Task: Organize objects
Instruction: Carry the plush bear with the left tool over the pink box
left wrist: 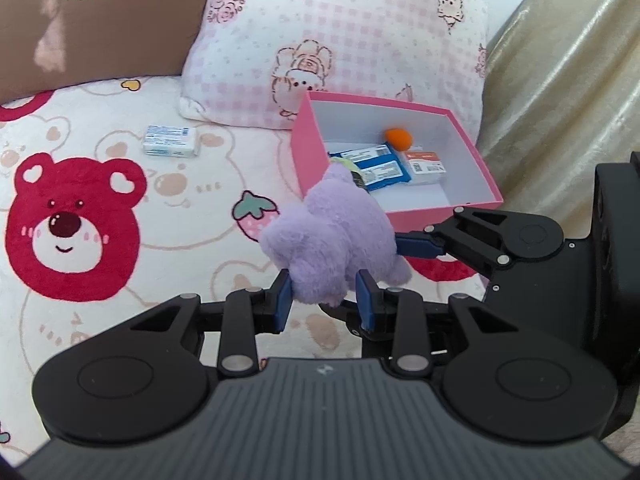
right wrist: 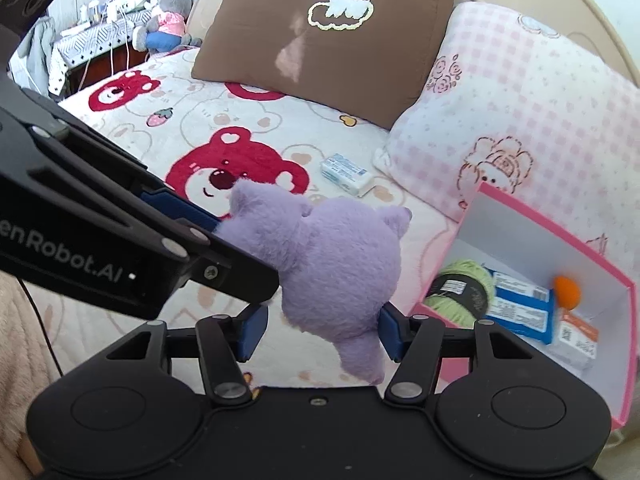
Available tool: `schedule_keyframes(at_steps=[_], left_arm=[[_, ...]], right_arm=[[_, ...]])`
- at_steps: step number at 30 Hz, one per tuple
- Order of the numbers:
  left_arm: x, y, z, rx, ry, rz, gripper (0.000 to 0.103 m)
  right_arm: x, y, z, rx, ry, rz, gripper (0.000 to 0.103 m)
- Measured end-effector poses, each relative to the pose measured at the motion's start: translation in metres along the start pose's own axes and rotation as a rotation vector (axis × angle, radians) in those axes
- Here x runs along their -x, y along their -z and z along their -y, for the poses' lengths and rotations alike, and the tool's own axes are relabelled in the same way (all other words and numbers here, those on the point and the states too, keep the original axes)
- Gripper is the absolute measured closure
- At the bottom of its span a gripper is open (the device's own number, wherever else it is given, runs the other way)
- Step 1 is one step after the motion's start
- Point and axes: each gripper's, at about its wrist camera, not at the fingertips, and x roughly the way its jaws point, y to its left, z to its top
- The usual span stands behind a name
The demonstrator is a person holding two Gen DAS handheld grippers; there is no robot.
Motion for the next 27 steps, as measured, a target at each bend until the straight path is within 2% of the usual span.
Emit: schedule_keyframes(at_steps=[11,18,27], left_arm=[[0.013,-0.015,0.014,-0.054,0.079,-0.033,0.072],[0.010,-0.026,0.027,-0.085,0.104,-0.038,0.072],[-0.010,-0.039,0.050,-0.120,0.119,-0.048,0.072]], right_arm=[[0.024,-0.002,0.009,0.011,0.010,0.000,0.038],[0.036,0.000,0.013,0.033,0.079,0.022,0.034],[0.045,0.007,0.032,0.013,0.137,0.028,0.033]])
